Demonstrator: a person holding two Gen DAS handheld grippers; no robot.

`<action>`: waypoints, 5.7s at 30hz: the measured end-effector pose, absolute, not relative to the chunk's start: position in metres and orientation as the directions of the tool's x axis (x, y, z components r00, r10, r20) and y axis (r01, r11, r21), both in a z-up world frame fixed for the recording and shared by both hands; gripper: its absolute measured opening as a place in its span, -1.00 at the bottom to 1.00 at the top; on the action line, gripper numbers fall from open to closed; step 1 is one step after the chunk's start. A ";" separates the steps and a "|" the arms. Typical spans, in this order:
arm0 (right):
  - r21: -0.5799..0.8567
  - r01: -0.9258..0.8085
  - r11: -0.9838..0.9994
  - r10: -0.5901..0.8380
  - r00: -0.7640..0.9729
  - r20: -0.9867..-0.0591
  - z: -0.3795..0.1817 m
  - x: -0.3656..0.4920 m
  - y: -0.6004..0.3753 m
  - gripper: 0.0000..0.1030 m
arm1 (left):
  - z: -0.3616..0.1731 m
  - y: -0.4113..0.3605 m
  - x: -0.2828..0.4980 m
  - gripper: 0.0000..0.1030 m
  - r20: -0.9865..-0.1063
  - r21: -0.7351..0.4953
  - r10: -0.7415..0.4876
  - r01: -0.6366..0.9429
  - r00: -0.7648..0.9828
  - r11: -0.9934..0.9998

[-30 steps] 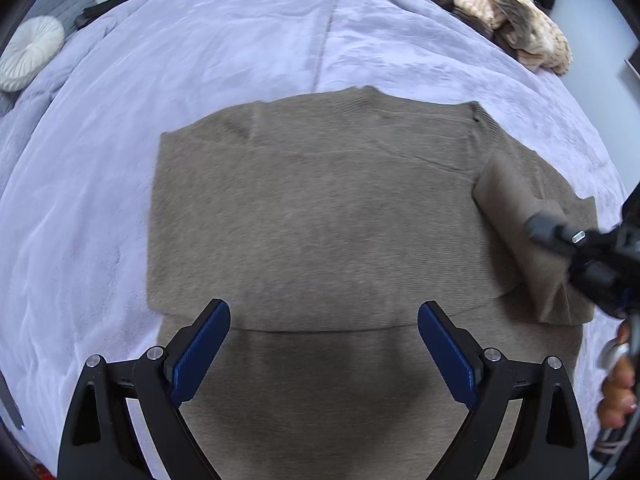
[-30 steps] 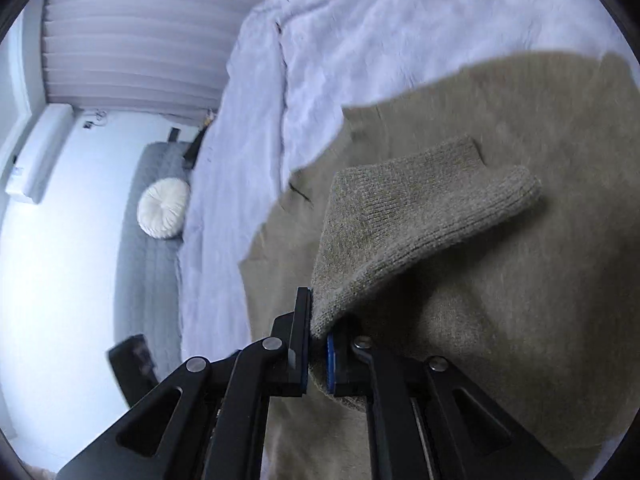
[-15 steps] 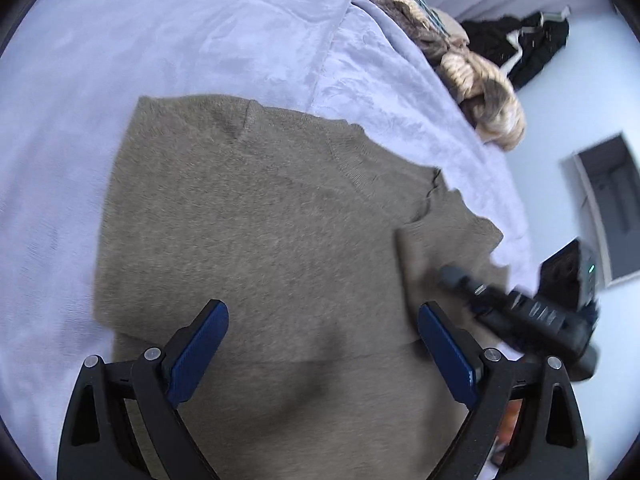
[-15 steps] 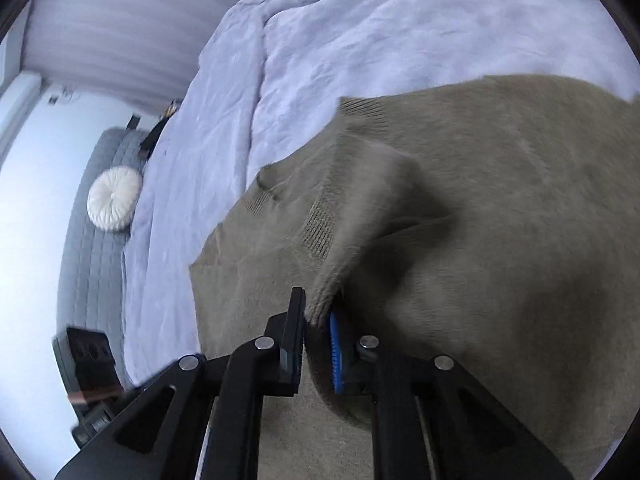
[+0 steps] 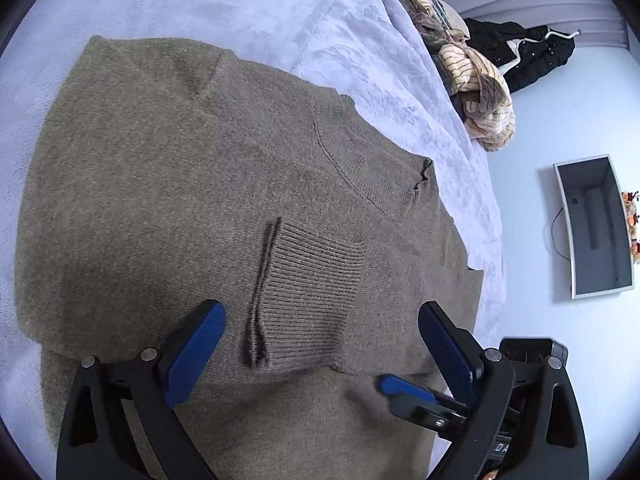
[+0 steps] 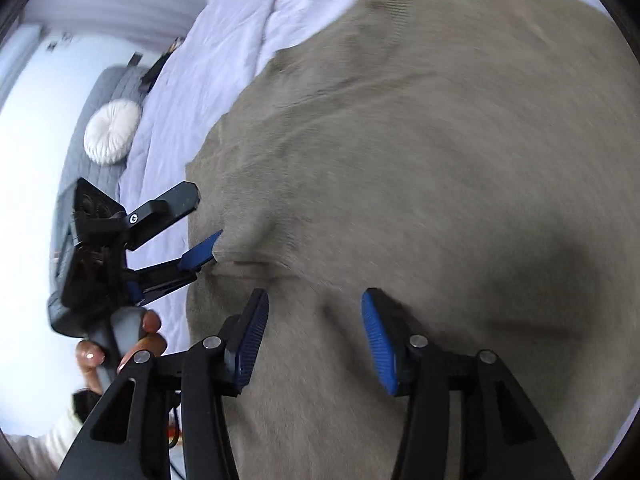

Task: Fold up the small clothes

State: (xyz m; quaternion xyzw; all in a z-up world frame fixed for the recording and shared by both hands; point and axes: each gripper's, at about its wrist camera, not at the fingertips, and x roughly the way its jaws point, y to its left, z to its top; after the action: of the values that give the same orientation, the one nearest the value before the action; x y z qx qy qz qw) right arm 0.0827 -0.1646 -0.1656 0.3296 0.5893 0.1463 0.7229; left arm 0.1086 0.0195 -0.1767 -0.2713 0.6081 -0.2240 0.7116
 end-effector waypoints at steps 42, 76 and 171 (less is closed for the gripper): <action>0.707 0.480 0.520 0.362 0.626 -0.691 -0.169 -0.015 -0.358 -0.86 | -0.161 0.024 0.106 -0.89 -0.835 -0.518 -0.527 0.095 0.160 0.850; 0.288 0.338 0.896 0.179 0.320 -0.930 -0.176 0.066 -0.352 -0.83 | -0.172 0.005 0.098 -0.89 -0.905 -0.366 -0.386 0.137 0.177 0.920; 0.553 0.346 0.758 0.465 0.308 -0.830 -0.146 0.004 -0.179 0.29 | -0.124 0.007 0.017 1.00 -0.969 -0.070 -0.105 0.163 0.223 0.984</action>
State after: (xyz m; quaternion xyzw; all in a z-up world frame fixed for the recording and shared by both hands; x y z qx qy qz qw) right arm 0.0036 -0.1792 -0.1458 0.3457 0.5866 0.0407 0.7312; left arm 0.0171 0.0073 -0.1243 0.0233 0.6174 -0.0859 0.7816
